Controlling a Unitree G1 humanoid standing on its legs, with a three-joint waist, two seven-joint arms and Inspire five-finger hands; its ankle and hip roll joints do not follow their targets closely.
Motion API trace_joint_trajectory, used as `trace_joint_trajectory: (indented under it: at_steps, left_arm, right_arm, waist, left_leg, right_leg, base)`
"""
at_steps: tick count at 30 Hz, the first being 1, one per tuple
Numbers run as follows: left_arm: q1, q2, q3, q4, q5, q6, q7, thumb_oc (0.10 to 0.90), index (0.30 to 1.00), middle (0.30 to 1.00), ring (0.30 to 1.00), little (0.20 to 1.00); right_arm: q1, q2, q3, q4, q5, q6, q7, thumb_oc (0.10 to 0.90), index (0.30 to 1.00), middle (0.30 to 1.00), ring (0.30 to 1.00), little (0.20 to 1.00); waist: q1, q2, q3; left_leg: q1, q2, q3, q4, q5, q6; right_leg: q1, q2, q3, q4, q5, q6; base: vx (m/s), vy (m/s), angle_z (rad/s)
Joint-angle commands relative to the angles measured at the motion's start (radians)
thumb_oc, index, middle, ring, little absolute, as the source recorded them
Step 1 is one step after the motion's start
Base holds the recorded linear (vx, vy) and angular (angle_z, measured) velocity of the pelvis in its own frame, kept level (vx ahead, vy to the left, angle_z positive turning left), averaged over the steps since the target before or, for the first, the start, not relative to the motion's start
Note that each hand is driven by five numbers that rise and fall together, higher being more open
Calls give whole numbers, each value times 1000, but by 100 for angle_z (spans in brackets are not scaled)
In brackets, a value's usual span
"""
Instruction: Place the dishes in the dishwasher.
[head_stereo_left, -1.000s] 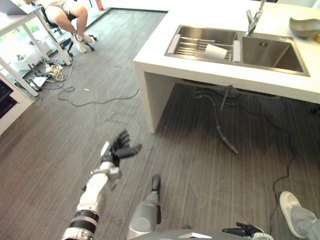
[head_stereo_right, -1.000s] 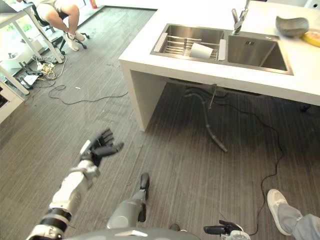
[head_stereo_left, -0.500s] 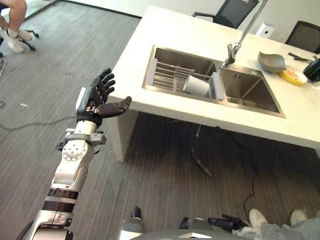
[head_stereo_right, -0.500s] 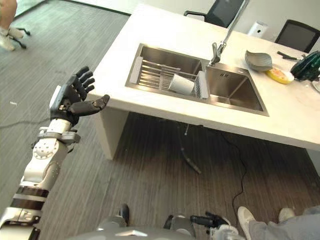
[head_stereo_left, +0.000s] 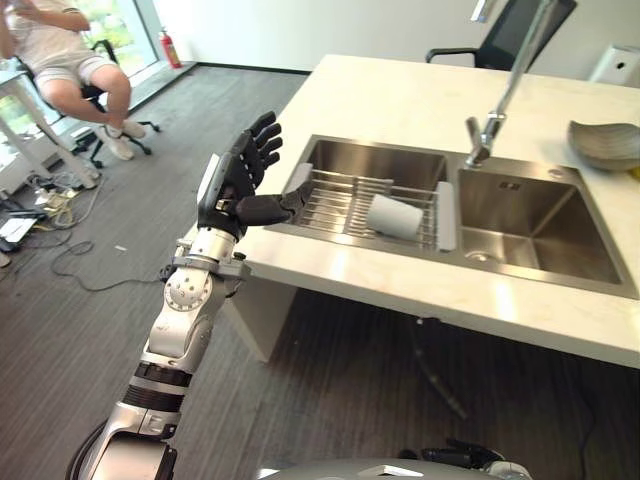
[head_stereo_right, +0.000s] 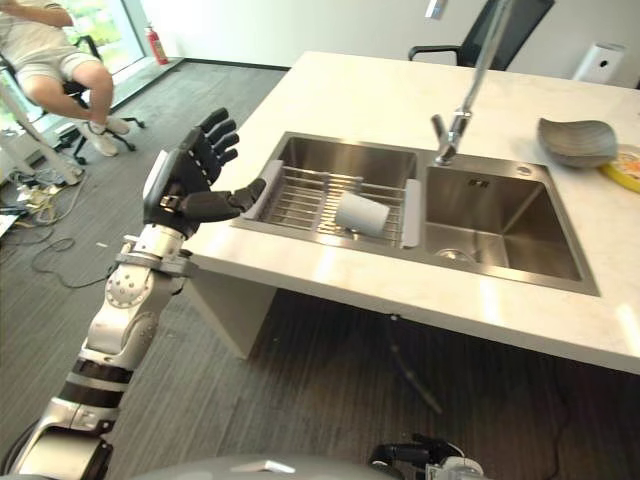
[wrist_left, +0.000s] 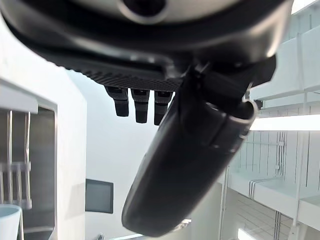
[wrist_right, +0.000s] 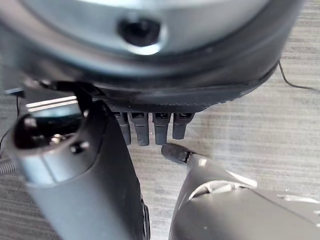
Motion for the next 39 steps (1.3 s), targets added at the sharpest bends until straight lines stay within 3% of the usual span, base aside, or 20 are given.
trace_joint_trajectory:
  at_steps: [1, 3, 5, 7, 8, 9, 10, 12, 13, 16, 24, 29, 31, 33, 34, 35, 39]
  left_arm:
    - [-77, 14, 26, -93, -27, -70, 15, 800, 900, 900, 900, 900]
    - [-68, -6, 41, -73, -35, -67, 45, 800, 900, 900, 900, 900]
    - [-58, -9, 45, -64, -34, -63, 57, 800, 900, 900, 900, 900]
    - [-43, -23, 41, -65, -19, -52, 76, 800, 900, 900, 900, 900]
    - [-36, -22, 43, -62, -5, -51, 82, 800, 900, 900, 900, 900]
    - [-36, -22, 43, -62, -4, -50, 83, 800, 900, 900, 900, 900]
    - [-33, -19, 19, -66, -6, -50, 62, 800, 900, 900, 900, 900]
    - [-28, -21, 14, -66, -13, -49, 63, 800, 900, 900, 900, 900]
    - [-35, -1, 16, -73, -11, -56, 58, 800, 900, 900, 900, 900]
    - [-35, 20, 9, -86, 11, -60, 55, 800, 900, 900, 900, 900]
    - [-33, 52, 15, -59, 38, -40, 57, 800, 900, 900, 900, 900]
    - [-65, 172, -15, -30, 207, -29, 30, 800, 900, 900, 900, 900]
    - [-70, 183, -18, -29, 232, -32, 33, 800, 900, 900, 900, 900]
    - [-113, 269, -50, -14, 395, -29, 36, 800, 900, 900, 900, 900]
    - [-113, 270, -51, -14, 396, -29, 36, 800, 900, 900, 900, 900]
    - [-162, 356, -68, -9, 535, -26, 55, 800, 900, 900, 900, 900]
    - [-210, 428, -85, -7, 635, -28, 83, 800, 900, 900, 900, 900]
  right_arm:
    - [34, 65, 81, -28, -12, -14, -51, 800, 900, 900, 900, 900]
    - [71, 90, 115, -65, -15, -13, -47, 800, 900, 900, 900, 900]
    - [83, 89, 117, -77, -8, -12, -49, 800, 900, 900, 900, 900]
    - [107, 106, 126, -95, -15, -6, -60, 800, 900, 900, 900, 900]
    - [113, 107, 126, -99, -14, -6, -54, 800, 900, 900, 900, 900]
    - [114, 107, 126, -99, -14, -6, -54, 800, 900, 900, 900, 900]
    - [104, 115, 104, -92, 2, -10, -63, 800, 900, 900, 900, 900]
    - [101, 126, 116, -88, -8, -11, -68, 800, 900, 900, 900, 900]
    - [129, 109, 120, -106, -21, -11, -43, 800, 900, 900, 900, 900]
    - [160, 130, 132, -136, -18, -18, -23, 800, 900, 900, 900, 900]
    - [206, 145, 150, -195, -44, -22, 3, 800, 900, 900, 900, 900]
    - [273, 141, 131, -215, -48, -23, 32, 800, 900, 900, 900, 900]
    - [279, 142, 130, -214, -46, -23, 35, 800, 900, 900, 900, 900]
    - [298, 142, 135, -217, -46, -28, 51, 800, 900, 900, 900, 900]
    - [298, 143, 135, -217, -46, -28, 51, 800, 900, 900, 900, 900]
    - [310, 145, 139, -218, -38, -33, 63, 800, 900, 900, 900, 900]
    - [329, 144, 146, -220, -36, -45, 66, 800, 900, 900, 900, 900]
  waist:
    - [-4, -22, -1]
    - [-19, -12, 26]
    - [-24, -9, 36]
    - [-17, 1, 52]
    - [-13, 4, 52]
    - [-14, 3, 51]
    - [-19, 16, 51]
    - [-17, 28, 44]
    - [-25, 35, 33]
    - [-34, 36, 14]
    - [-55, 26, -7]
    - [-73, 25, -17]
    - [-76, 26, -18]
    - [-84, 28, -20]
    - [-84, 28, -20]
    - [-91, 33, -18]
    - [-103, 35, -14]
  left_leg:
    - [-137, 12, -51, 157, -42, -14]
    - [-213, 36, -65, 321, 7, -30]
    - [-232, 41, -63, 370, 20, -26]
    - [-274, -7, -71, 263, -12, -4]
    - [-289, -21, -83, 194, 7, -4]
    - [-285, -24, -83, 185, 12, -4]
    - [-301, -6, -65, 98, 50, -20]
    - [-288, -7, -57, 62, 55, -11]
    - [-263, -26, -70, 4, 60, -12]
    - [-194, -40, -13, -94, 78, -5]
    - [-149, -59, 26, -114, 54, 12]
    - [-124, -71, 41, -114, 35, 19]
    - [-121, -71, 43, -114, 33, 19]
    - [-112, -73, 47, -114, 29, 18]
    - [-111, -73, 47, -114, 29, 18]
    - [-103, -72, 50, -114, 25, 16]
    - [-103, -71, 58, -114, 27, 14]
  right_leg:
    - [53, -24, -9, 19, -153, 83]
    - [78, 5, -14, 13, -186, 47]
    - [86, 14, -15, 12, -201, 34]
    - [96, 16, -12, 12, -218, 43]
    - [92, 15, -10, 12, -216, 48]
    - [92, 13, -11, 12, -217, 48]
    - [93, 5, -24, 12, -225, 58]
    - [88, 7, -29, 12, -223, 65]
    - [77, 2, -14, 12, -209, 75]
    - [67, -13, -1, 12, -193, 90]
    - [64, -38, 21, 12, -175, 108]
    - [78, -51, 25, 12, -170, 121]
    - [80, -53, 23, 12, -170, 122]
    - [86, -56, 22, 12, -170, 126]
    - [86, -56, 22, 12, -170, 126]
    - [92, -57, 18, 12, -173, 129]
    - [81, -57, 24, 12, -169, 132]
  base:
    - [86, -224, -14]
    - [59, -203, -5]
    - [52, -91, -1]
    - [116, 27, -4]
    - [79, 71, 8]
    - [59, 119, 16]
    - [67, 127, 7]
    - [79, 147, 13]
    - [78, 165, 12]
    - [81, 159, -30]
    - [66, 94, -23]
    - [44, 51, -12]
    - [23, 15, -8]
    - [26, 11, -4]
    - [30, 7, -4]
    - [0, 0, 0]
    - [-7, -2, -3]
